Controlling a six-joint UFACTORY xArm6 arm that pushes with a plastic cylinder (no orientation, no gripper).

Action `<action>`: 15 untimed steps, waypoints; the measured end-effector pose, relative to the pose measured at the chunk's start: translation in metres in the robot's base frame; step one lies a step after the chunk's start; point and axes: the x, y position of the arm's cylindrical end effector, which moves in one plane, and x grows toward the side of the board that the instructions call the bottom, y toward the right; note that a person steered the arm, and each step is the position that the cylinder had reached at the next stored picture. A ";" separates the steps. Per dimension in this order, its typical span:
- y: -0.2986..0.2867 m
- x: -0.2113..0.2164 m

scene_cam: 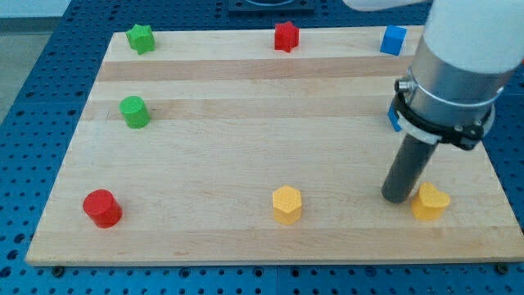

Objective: Move the yellow heart diagonally to the top left of the blue triangle

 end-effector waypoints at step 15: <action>0.028 0.056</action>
